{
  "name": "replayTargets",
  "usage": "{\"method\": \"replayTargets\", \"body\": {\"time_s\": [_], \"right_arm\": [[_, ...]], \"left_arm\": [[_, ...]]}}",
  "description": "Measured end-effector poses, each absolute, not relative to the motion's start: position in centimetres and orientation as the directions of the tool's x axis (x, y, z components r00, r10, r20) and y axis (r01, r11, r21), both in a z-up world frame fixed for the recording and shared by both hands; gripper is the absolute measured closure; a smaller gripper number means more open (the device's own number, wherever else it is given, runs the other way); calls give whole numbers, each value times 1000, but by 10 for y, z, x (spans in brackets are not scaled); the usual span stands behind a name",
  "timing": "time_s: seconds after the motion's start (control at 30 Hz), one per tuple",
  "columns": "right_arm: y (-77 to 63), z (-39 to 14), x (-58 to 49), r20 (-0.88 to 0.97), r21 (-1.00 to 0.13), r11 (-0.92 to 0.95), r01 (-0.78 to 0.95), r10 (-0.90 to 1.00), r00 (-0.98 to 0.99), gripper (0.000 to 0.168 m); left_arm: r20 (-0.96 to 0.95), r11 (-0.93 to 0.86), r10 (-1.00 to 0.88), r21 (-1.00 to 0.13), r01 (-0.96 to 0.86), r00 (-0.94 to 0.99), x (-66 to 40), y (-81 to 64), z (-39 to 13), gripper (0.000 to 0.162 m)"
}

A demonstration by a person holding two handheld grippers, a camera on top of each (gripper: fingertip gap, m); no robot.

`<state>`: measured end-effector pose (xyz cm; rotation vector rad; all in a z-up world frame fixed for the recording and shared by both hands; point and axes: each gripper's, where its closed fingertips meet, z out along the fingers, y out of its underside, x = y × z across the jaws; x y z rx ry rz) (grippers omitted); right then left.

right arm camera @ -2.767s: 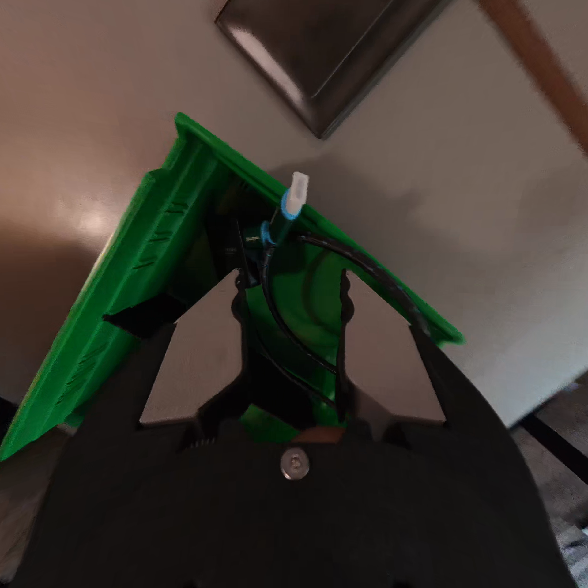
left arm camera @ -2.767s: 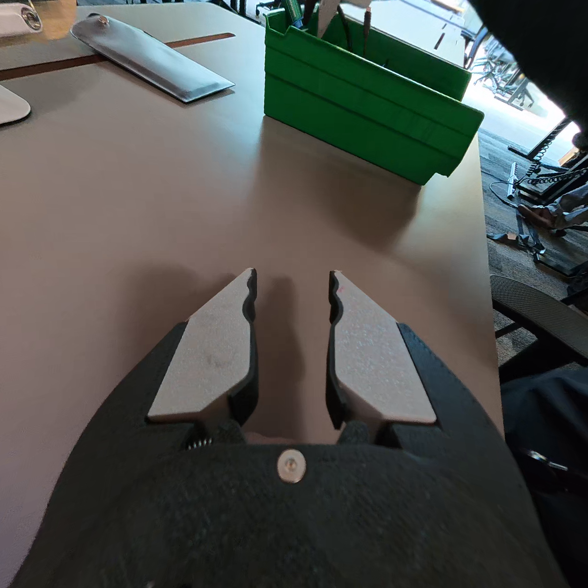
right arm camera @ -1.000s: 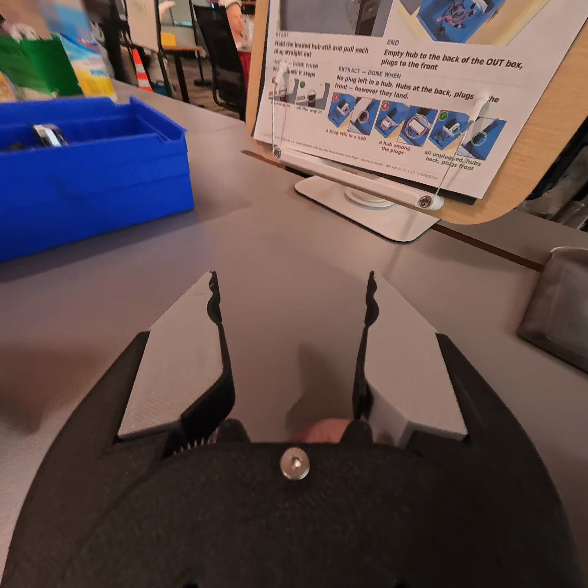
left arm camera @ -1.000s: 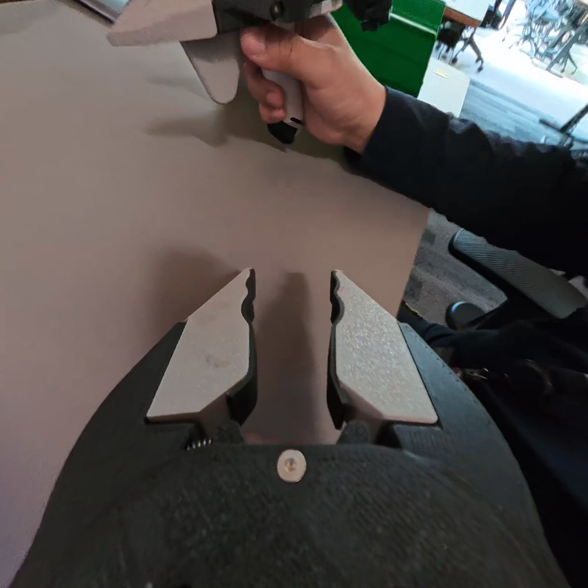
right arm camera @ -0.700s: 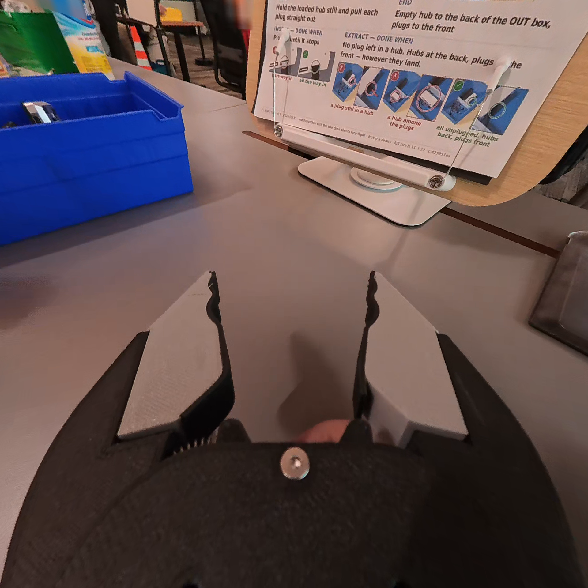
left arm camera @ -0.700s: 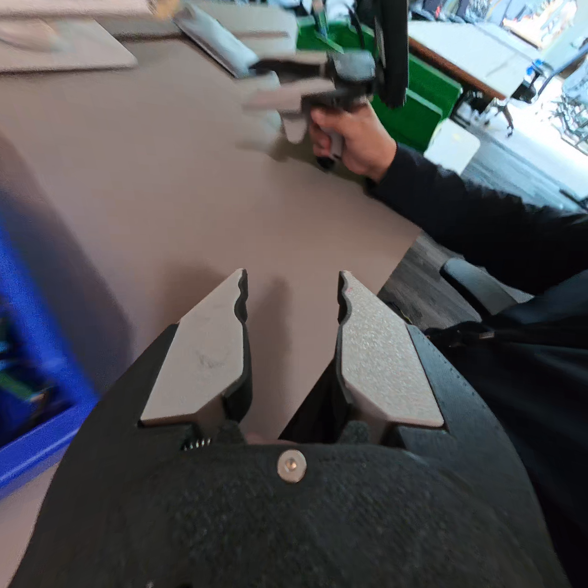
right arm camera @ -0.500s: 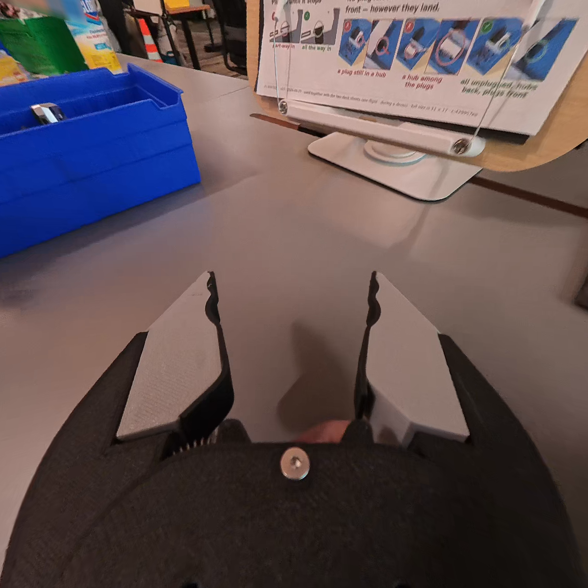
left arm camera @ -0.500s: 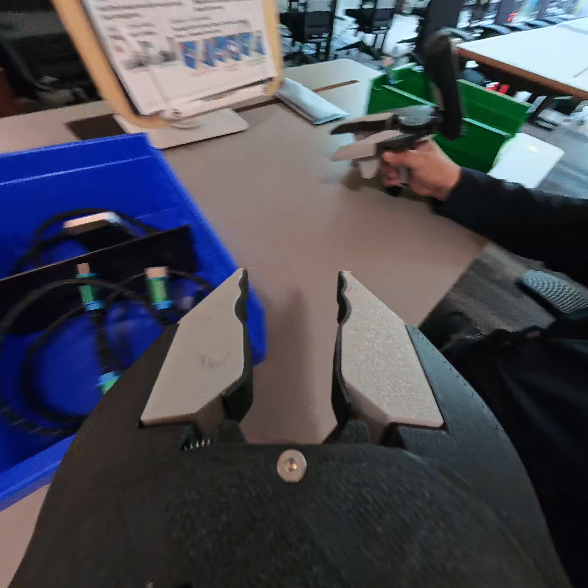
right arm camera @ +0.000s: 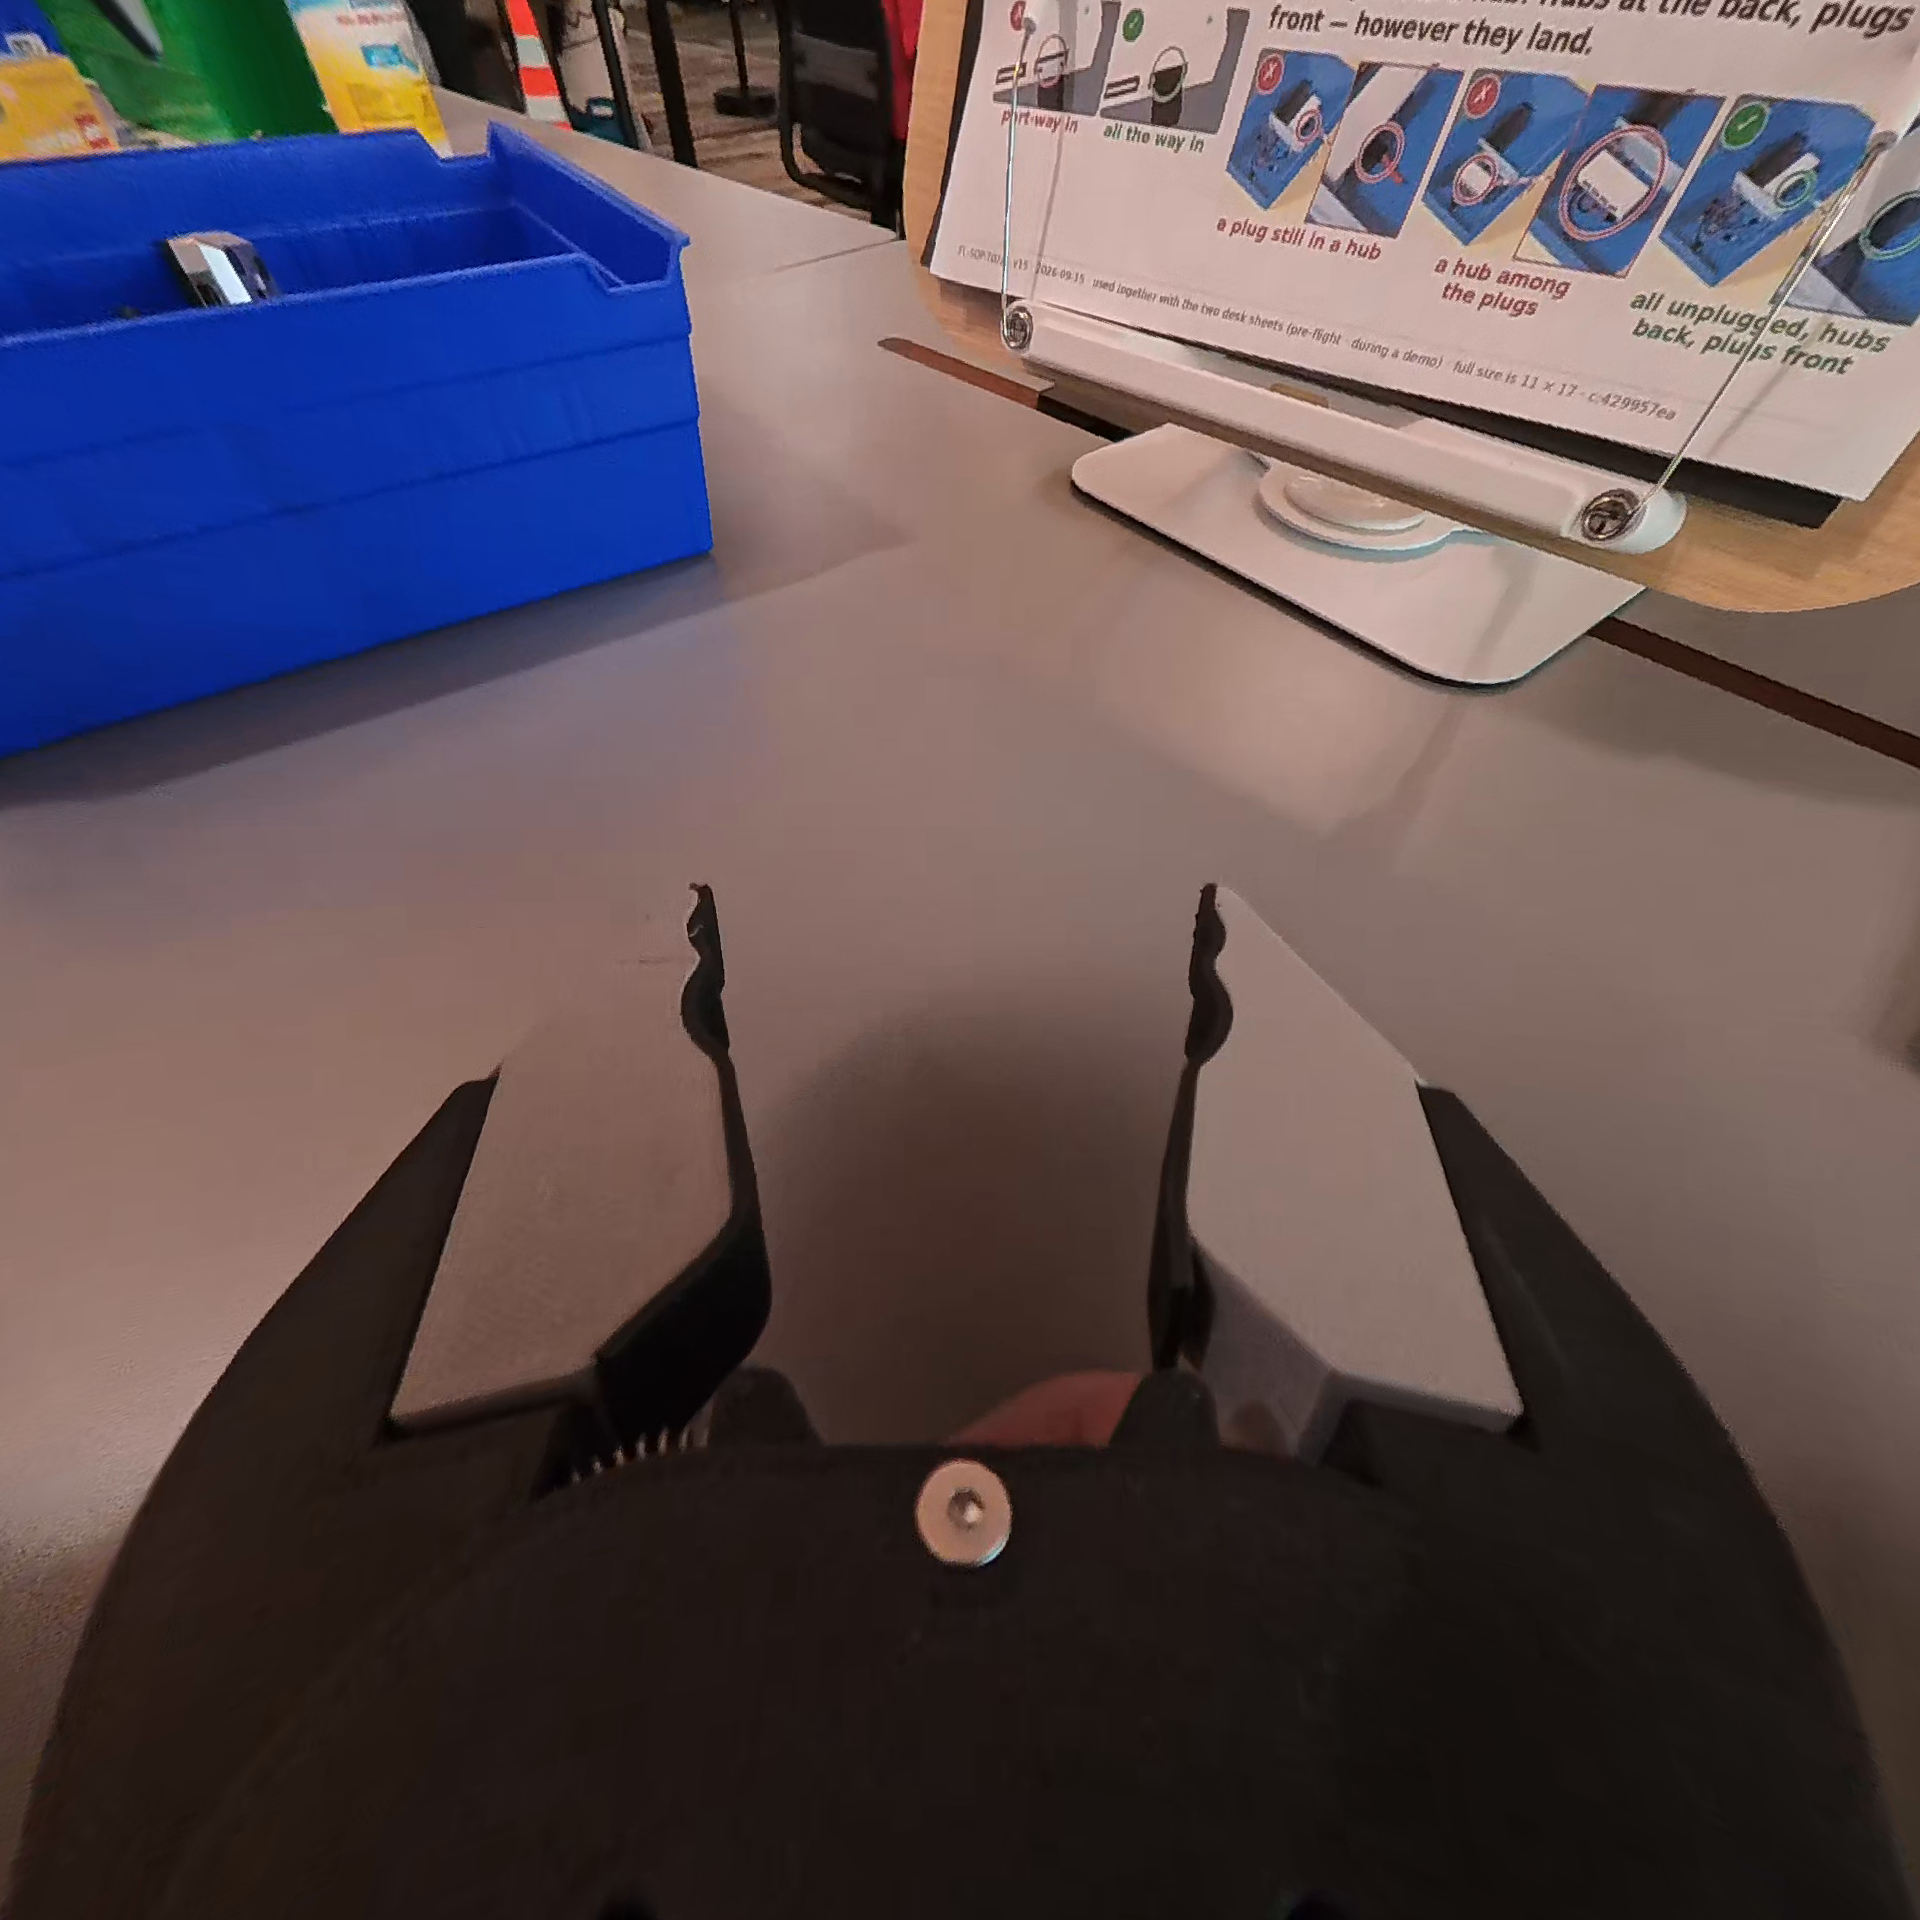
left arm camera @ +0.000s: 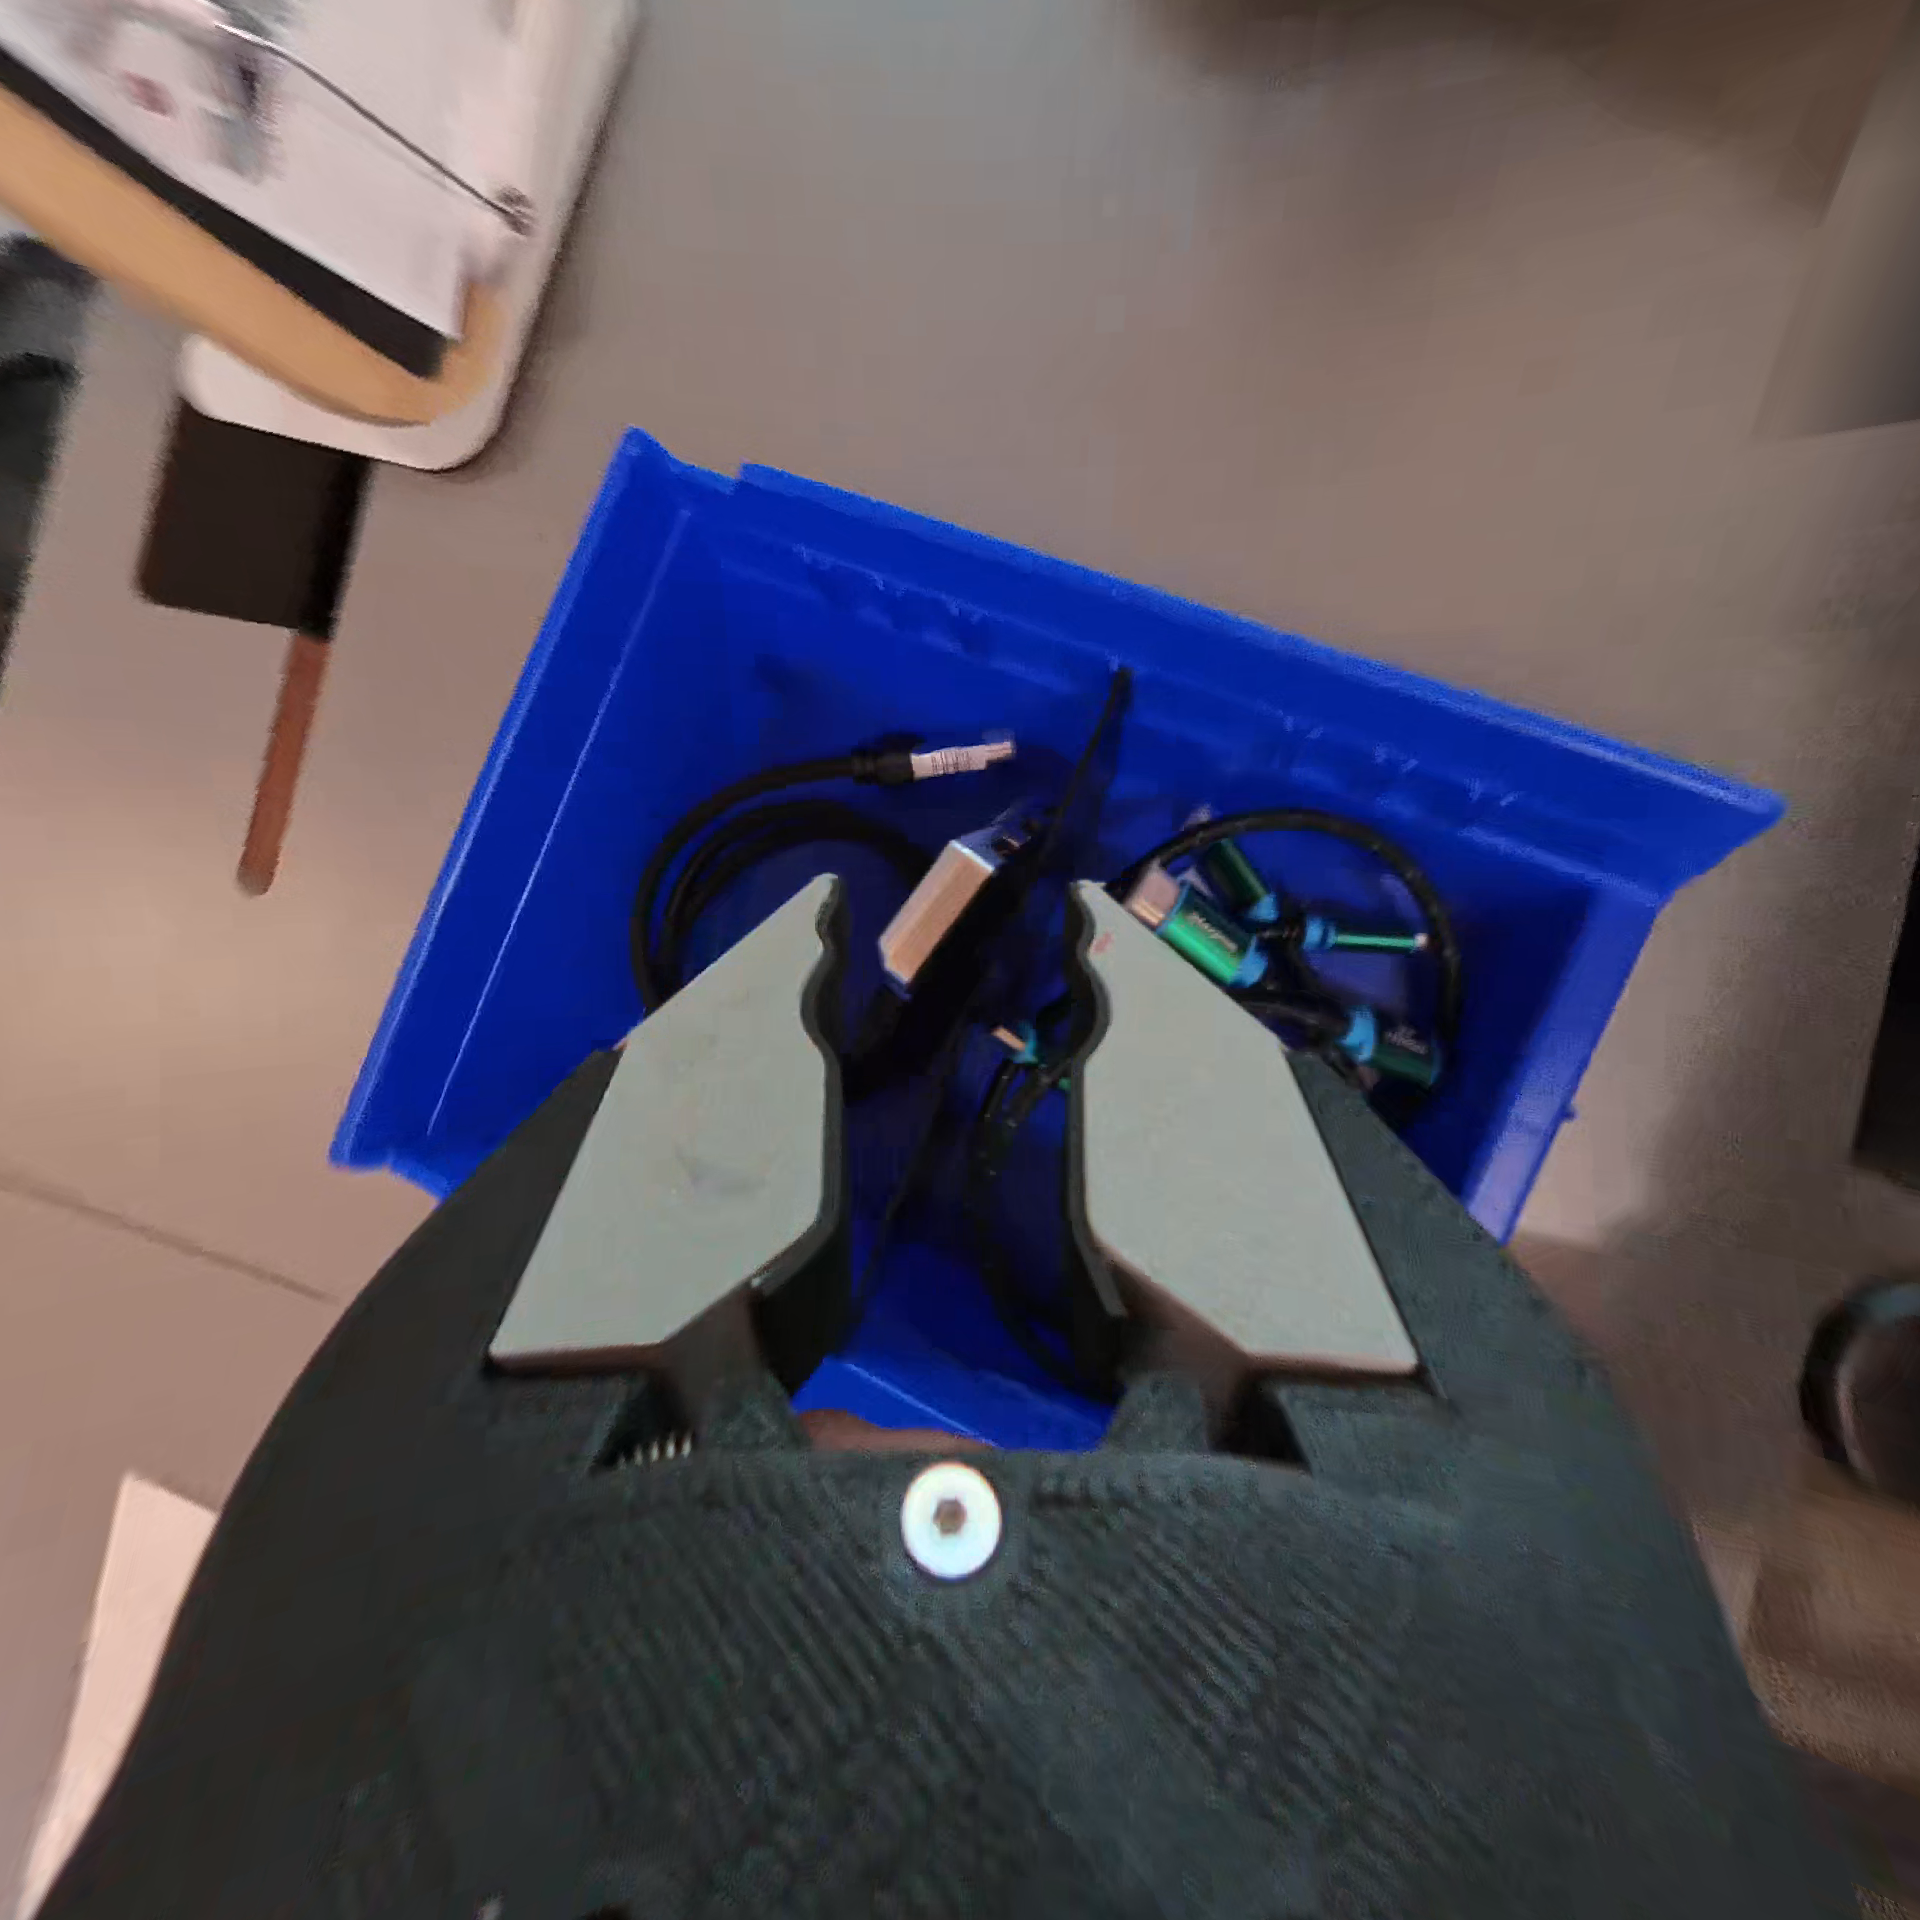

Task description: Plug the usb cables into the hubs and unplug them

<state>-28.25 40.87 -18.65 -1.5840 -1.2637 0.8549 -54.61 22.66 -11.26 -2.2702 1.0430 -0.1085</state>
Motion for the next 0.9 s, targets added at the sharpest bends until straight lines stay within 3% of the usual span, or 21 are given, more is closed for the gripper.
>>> {"method": "replayTargets", "body": {"time_s": [0.23, 0.4, 0.47, 0.57, 0.7, 0.77, 0.9], "right_arm": [[404, -188, -284, -13, -934, -87, 346, 977, 211, 84], [400, -189, -285, -44, -931, -110, 347, 981, 191, 86], [397, -190, -285, -62, -929, -124, 349, 981, 184, 87], [392, -190, -286, -71, -926, -128, 356, 983, 170, 89], [385, -190, -288, -26, -926, -83, 368, 987, 156, 91], [382, -191, -288, 2, -925, -55, 376, 989, 151, 93], [382, -191, -288, 24, -925, -37, 377, 988, 156, 94]], "left_arm": [[-71, -498, -842, -280, -821, 535, -561, 231, -186, 127], [-21, -486, -856, -307, -818, 517, -556, 228, -184, 135], [37, -547, -825, -302, -781, 563, -554, 223, -177, 129], [17, -546, -821, -314, -777, 571, -553, 229, -173, 139], [45, -556, -812, -367, -746, 582, -540, 237, -172, 127], [49, -529, -831, -379, -759, 554, -534, 237, -174, 138], [-8, -524, -818, -403, -750, 575, -539, 237, -164, 141]]}}
